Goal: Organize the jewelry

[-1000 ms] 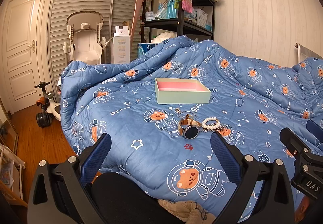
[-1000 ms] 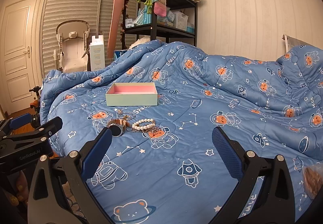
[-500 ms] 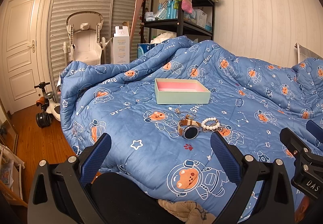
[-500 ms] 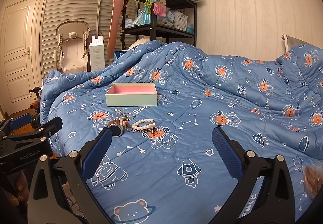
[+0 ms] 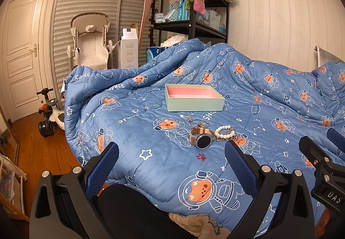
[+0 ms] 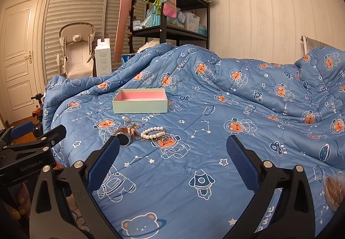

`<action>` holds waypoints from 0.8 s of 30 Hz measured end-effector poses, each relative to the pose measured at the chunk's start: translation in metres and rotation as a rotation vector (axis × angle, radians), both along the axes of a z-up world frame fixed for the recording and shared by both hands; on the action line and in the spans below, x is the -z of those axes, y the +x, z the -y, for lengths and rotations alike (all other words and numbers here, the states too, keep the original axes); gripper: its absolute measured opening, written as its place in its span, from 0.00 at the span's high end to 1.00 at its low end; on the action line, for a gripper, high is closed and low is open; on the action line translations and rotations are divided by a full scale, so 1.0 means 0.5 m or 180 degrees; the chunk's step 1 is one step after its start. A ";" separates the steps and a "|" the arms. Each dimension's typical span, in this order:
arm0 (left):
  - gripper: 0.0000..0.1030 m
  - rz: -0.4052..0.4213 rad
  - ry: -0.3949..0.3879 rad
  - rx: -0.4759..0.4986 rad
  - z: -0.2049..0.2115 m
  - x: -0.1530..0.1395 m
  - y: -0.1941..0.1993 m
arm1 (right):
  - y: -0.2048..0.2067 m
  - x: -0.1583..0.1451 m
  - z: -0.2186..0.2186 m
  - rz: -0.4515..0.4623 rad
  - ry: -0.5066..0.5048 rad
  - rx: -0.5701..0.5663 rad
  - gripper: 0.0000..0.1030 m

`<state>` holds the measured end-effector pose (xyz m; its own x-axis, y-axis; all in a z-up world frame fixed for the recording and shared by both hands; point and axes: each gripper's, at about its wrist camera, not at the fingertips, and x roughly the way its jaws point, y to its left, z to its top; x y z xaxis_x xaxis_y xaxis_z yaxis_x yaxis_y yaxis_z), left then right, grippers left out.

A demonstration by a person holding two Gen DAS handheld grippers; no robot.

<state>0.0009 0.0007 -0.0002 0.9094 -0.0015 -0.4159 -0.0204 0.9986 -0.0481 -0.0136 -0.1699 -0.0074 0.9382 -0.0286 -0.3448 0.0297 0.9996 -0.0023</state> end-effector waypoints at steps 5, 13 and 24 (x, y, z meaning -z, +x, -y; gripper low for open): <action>0.06 0.0001 0.0000 0.0002 0.000 0.000 0.000 | 0.000 0.000 0.000 0.0000 0.0002 0.0001 0.05; 0.06 -0.0003 0.0000 -0.0001 0.000 0.000 0.000 | 0.000 0.000 0.000 -0.0003 0.0005 0.0000 0.05; 0.06 -0.0269 -0.0049 0.0237 -0.017 0.024 0.048 | 0.052 0.022 0.037 -0.0396 0.0312 -0.0139 0.05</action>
<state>0.0246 0.0092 -0.0124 0.8683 -0.0748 -0.4904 0.0493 0.9967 -0.0647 0.0123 -0.1882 -0.0185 0.8878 0.0506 -0.4575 -0.0081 0.9955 0.0944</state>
